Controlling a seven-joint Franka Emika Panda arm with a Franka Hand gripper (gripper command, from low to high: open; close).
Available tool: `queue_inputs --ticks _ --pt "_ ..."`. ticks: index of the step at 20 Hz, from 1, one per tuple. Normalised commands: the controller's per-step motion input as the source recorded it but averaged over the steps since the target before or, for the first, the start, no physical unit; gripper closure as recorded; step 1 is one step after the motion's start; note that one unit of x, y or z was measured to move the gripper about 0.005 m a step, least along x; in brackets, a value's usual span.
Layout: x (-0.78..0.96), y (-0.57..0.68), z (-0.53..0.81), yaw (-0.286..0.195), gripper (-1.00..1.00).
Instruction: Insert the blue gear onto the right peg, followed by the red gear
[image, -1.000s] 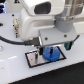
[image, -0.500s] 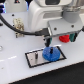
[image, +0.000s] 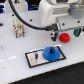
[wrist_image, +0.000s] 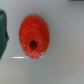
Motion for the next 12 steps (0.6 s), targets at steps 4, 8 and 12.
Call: queue_inputs --ticks 4,8,12 --pt "-0.37 0.32 -0.28 0.0 -1.0" --pt "-0.3 0.18 -0.38 0.0 -1.0" --pt "-0.03 0.01 -0.37 0.0 -1.0"
